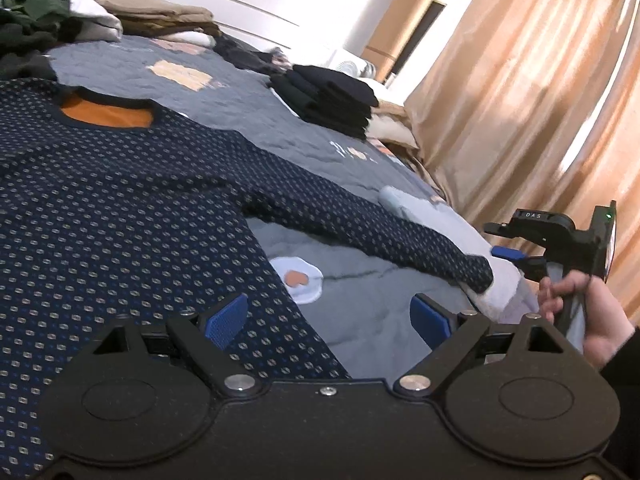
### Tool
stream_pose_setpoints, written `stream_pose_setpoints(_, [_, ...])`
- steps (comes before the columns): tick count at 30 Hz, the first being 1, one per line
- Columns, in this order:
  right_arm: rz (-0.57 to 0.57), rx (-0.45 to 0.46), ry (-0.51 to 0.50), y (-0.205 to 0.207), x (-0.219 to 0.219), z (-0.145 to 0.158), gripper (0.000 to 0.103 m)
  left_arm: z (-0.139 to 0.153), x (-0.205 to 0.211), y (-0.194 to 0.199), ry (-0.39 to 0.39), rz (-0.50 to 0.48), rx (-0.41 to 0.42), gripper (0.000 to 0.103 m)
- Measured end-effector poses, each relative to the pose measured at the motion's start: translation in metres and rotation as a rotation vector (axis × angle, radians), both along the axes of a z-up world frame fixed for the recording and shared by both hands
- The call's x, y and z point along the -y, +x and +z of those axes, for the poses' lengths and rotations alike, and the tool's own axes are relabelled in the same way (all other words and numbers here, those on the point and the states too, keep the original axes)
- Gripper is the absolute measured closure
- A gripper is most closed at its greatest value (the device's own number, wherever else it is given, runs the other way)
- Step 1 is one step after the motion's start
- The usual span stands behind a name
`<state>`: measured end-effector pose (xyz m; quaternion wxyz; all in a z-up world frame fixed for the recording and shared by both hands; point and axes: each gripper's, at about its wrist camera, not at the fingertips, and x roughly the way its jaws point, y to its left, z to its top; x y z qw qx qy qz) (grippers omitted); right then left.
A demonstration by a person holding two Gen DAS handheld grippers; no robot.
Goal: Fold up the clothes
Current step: 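Grasp the sleeve cuff with the right gripper and pull it straight outward, then open the right gripper and release the straightened sleeve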
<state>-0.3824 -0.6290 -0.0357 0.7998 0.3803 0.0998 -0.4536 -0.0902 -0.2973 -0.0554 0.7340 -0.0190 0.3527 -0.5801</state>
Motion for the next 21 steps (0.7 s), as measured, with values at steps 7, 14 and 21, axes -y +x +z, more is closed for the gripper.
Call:
stream_pose_setpoints(7, [0.374,0.086,0.046,0.087,-0.045,-0.013,0.063,0.016,-0.022,0.016,-0.034,0.083,0.032,0.015])
stream_pose_setpoints(14, [0.584,0.002,-0.055,0.153,-0.099,-0.004,0.063,0.022,-0.056,0.044,-0.032,0.220,0.079,0.011])
stream_pose_setpoints(21, [0.697,-0.065,-0.105,0.187,-0.143,0.007,0.062,0.020,-0.084,0.077,0.033,0.349,0.091,0.011])
